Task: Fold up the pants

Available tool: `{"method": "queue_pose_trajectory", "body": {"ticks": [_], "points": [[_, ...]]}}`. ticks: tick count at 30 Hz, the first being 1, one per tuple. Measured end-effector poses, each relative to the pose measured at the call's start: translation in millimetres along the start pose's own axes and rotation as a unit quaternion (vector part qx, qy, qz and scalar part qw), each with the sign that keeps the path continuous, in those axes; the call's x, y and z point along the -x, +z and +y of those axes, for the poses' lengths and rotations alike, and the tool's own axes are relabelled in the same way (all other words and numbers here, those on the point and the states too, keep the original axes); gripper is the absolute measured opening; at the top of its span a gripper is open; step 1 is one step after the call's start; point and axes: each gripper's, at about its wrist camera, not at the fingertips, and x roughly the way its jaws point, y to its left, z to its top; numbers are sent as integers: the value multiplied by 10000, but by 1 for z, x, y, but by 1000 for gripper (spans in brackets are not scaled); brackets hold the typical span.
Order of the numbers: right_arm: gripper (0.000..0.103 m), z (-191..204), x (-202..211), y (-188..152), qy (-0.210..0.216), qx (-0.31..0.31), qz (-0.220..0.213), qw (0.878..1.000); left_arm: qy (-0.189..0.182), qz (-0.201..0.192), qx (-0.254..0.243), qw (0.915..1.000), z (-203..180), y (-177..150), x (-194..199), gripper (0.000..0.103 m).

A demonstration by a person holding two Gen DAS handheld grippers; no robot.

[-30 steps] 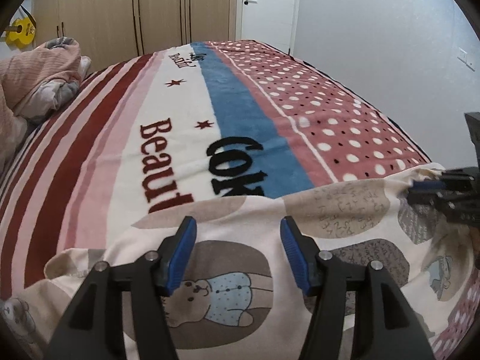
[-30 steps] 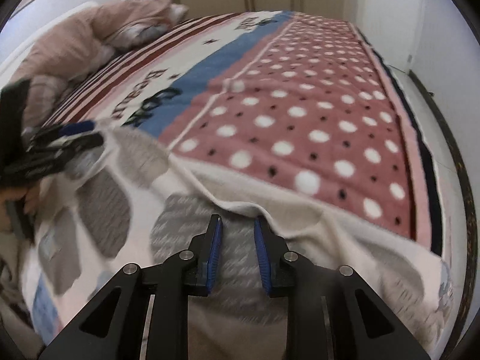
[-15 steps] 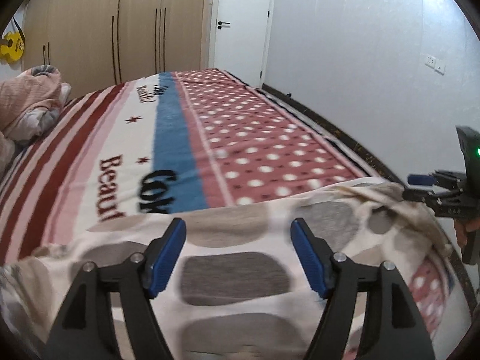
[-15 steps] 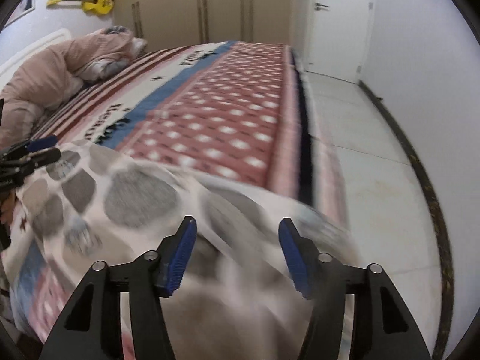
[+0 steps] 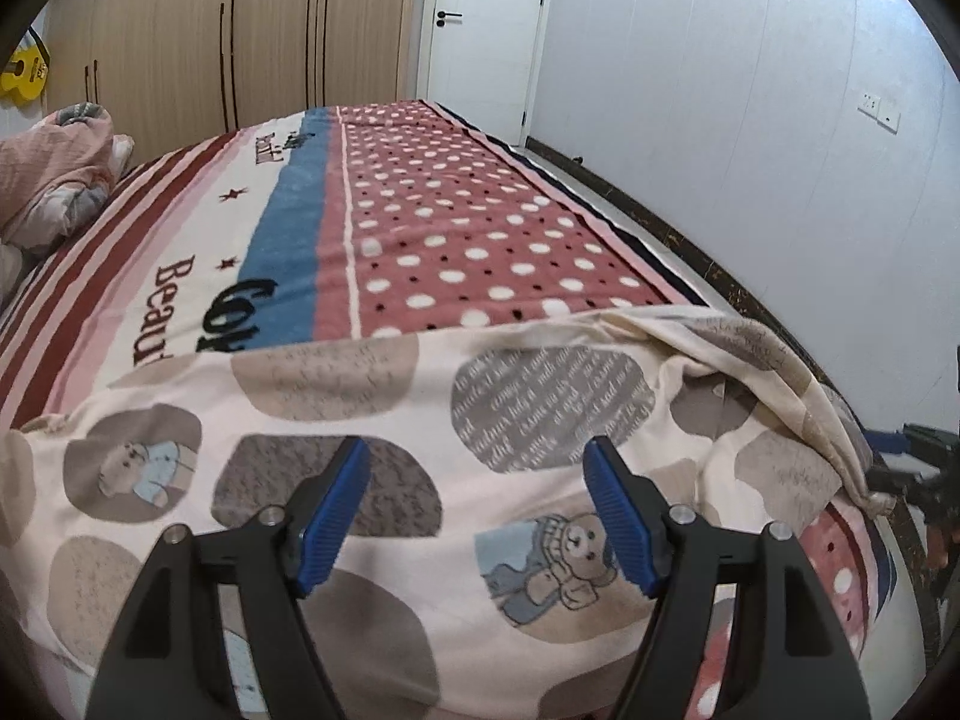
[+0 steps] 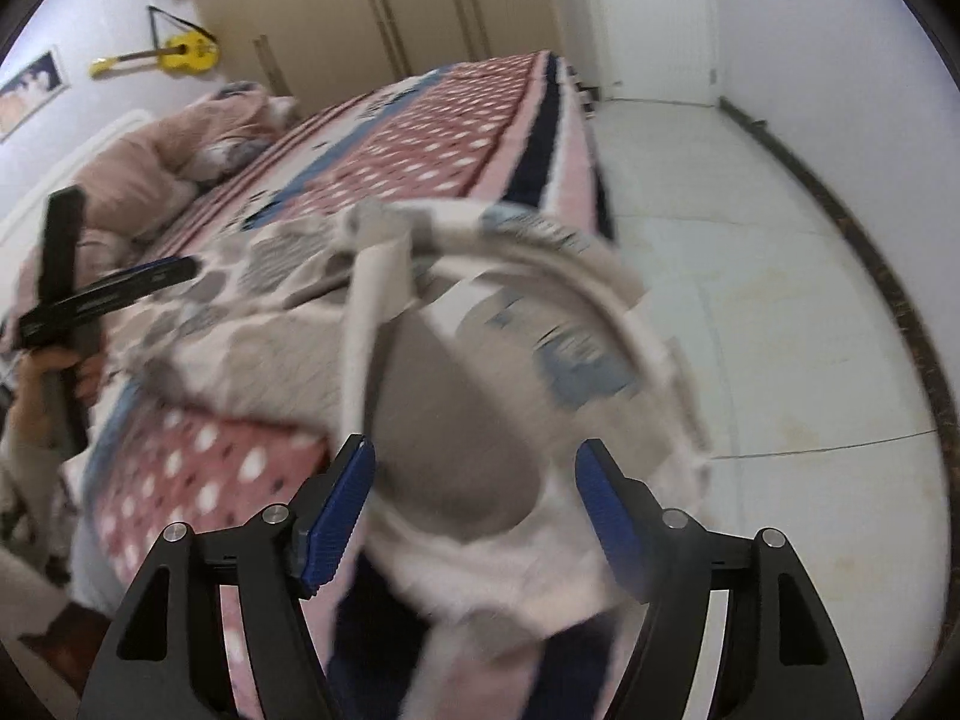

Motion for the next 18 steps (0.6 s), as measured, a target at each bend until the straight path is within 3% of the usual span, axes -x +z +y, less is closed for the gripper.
{"method": "queue_pose_trajectory", "body": {"ticks": [2, 6, 9, 10, 12, 15, 18], "points": [[70, 5, -1, -8, 134, 54, -17, 9999, -15, 32, -1, 10000, -4, -3, 0, 70], [72, 11, -8, -18, -7, 181, 0, 9998, -3, 79, -63, 9999, -10, -8, 2, 70], [66, 9, -9, -21, -507, 218, -63, 9985, -5, 113, -84, 9999, -12, -9, 3, 70], [60, 7, -11, -19, -595, 161, -81, 9981, -5, 116, -97, 9999, -12, -9, 4, 70], [31, 0, -8, -18, -675, 40, -129, 9976, 8, 116, -141, 9998, -13, -9, 5, 70], [8, -12, 1, -16, -745, -101, -226, 9969, 5, 103, -172, 9998, -14, -8, 5, 70], [3, -23, 10, -7, -971, -196, -485, 9939, -7, 101, -176, 9998, -15, -6, 3, 70]]}}
